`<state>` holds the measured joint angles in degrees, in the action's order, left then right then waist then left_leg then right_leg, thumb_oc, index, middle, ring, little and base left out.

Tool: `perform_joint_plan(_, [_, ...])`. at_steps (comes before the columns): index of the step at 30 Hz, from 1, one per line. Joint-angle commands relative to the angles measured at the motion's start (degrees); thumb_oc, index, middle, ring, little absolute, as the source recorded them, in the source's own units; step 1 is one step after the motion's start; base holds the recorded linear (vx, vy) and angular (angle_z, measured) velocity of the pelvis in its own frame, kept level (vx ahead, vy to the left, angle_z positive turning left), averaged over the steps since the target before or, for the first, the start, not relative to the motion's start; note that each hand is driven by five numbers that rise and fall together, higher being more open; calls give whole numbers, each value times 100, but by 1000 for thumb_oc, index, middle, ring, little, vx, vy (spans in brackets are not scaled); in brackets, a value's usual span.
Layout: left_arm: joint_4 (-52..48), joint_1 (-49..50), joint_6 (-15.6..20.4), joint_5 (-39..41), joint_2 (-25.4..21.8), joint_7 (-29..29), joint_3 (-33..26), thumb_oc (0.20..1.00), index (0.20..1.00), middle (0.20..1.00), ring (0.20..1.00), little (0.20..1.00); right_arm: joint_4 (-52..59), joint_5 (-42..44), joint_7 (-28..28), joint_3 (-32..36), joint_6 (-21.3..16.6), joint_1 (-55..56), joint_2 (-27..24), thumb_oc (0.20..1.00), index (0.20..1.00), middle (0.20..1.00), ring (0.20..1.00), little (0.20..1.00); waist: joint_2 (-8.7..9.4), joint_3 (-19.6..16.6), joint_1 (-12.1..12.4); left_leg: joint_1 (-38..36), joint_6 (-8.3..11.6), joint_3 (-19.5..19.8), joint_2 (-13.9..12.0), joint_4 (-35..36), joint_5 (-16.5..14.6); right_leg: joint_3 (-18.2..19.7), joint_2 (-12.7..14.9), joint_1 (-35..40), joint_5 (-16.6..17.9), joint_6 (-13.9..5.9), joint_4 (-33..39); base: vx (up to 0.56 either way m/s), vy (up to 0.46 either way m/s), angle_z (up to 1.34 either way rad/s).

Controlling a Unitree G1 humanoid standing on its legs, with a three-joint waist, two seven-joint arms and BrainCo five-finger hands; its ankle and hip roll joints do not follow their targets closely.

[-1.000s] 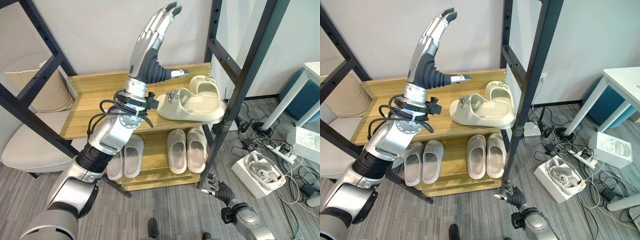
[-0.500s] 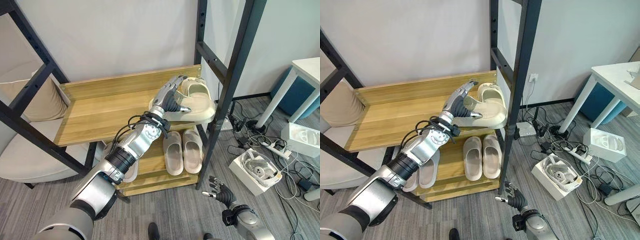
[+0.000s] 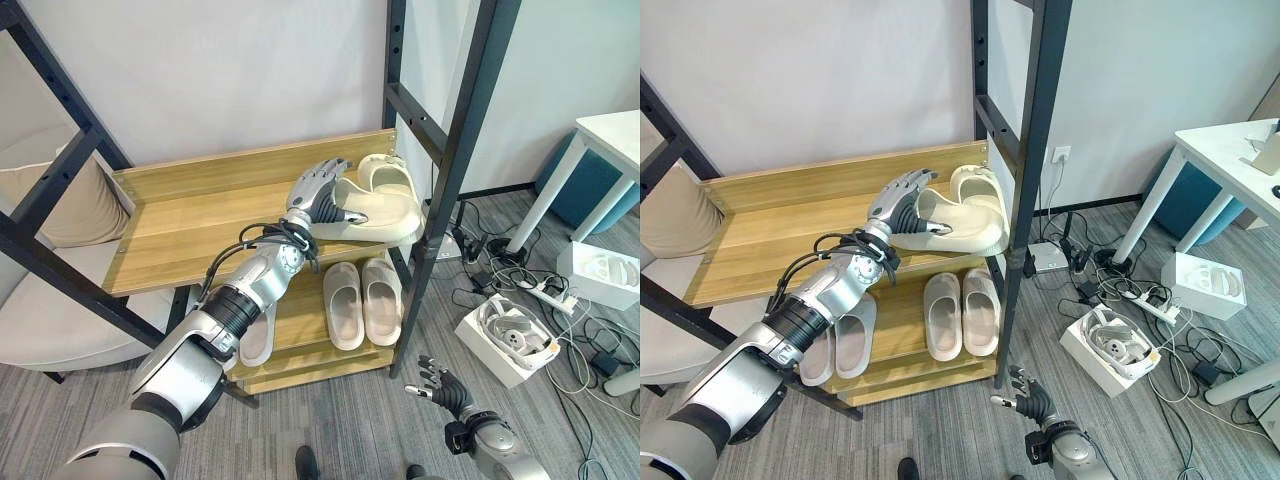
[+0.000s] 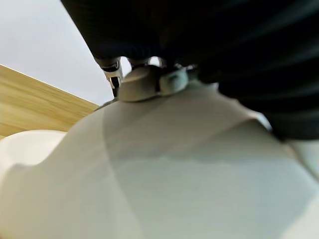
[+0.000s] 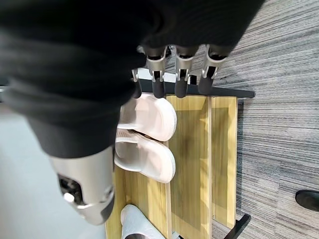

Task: Arrange the slippers neatly on the shoe rack.

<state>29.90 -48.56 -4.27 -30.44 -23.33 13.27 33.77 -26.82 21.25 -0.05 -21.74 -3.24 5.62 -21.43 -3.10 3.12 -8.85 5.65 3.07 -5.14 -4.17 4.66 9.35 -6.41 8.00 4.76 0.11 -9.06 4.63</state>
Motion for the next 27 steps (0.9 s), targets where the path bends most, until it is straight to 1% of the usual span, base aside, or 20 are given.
perform_joint_plan(1, [711,-929,-135,-574,-487,-91,-102,1000,1000,1000,1000,1000,226,-92,-3,143,-192,-128,162,1000,1000,1000,1000,1000,323,227,237,-705,52,-48,16,34,-1096,-234,-21,-478,7,-67,-83,0,0,0])
perform_joint_plan(2, [817,-1013,-211,-739,-621,-165,-49,1000,1000,1000,1000,1000,226,-96,2,142,-187,-123,157,1000,1000,1000,1000,1000,312,226,238,-707,54,-57,13,34,-1097,-245,-20,-480,5,-71,-90,0,0,0])
perform_joint_plan(3, [1058,-1141,-331,-943,-762,-369,81,1000,1000,1000,1000,1000,230,-104,35,142,-160,-140,145,1000,1000,1000,1000,1000,303,224,235,-712,55,-69,10,34,-1100,-242,-20,-477,0,-76,-94,0,0,0])
perform_joint_plan(4, [1066,-1153,-331,-944,-761,-371,89,1000,1000,1000,1000,1000,230,-104,35,145,-158,-144,151,1000,1000,1000,1000,1000,309,229,238,-713,56,-70,11,34,-1100,-241,-20,-476,0,-76,-93,0,0,0])
perform_joint_plan(6, [1304,-1265,-447,-1083,-964,-568,185,1000,1000,1000,1000,1000,237,-112,81,162,-112,-145,139,1000,1000,1000,1000,1000,305,227,248,-722,57,-76,8,34,-1104,-245,-17,-474,-1,-87,-99,0,0,0])
perform_joint_plan(9, [1532,-1359,-508,-1093,-1146,-579,221,1000,1000,1000,1000,1000,254,-118,118,131,-74,-159,153,1000,1000,1000,1000,1000,310,226,262,-723,60,-75,7,34,-1103,-249,-16,-473,-4,-92,-107,0,0,0])
perform_joint_plan(11, [1712,-1417,-504,-1024,-1157,-586,256,1000,1000,1000,1000,1000,235,-96,144,103,-53,-181,153,1000,1000,1000,1000,1000,313,224,258,-721,61,-75,7,34,-1102,-259,-15,-478,-12,-90,-117,0,0,0])
perform_joint_plan(12, [1760,-1404,-488,-969,-1181,-596,237,200,200,200,200,200,224,-92,158,97,-45,-182,150,1000,1000,1000,1000,1000,316,223,258,-723,62,-78,5,34,-1104,-257,-13,-475,-12,-91,-116,0,0,0])
perform_joint_plan(16, [1656,-1274,-430,-783,-1251,-530,153,200,200,200,200,200,197,-87,181,66,-57,-162,191,1000,1000,1000,1000,1000,330,218,266,-734,59,-85,17,34,-1105,-249,-14,-463,-5,-94,-112,0,0,0])
perform_joint_plan(19, [1707,-1257,-371,-784,-1149,-250,146,200,200,200,200,200,210,-81,179,11,-125,-147,167,1000,1000,1000,1000,1000,350,224,244,-743,56,-103,16,34,-1110,-231,-15,-471,3,-95,-108,0,0,0])
perform_joint_plan(27, [1681,-1209,-236,-720,-893,190,91,200,200,200,200,200,323,-48,101,54,-264,-17,89,1000,1000,1000,1000,1000,360,226,166,-752,53,-136,6,34,-1125,-192,-14,-495,12,-93,-108,0,0,0])
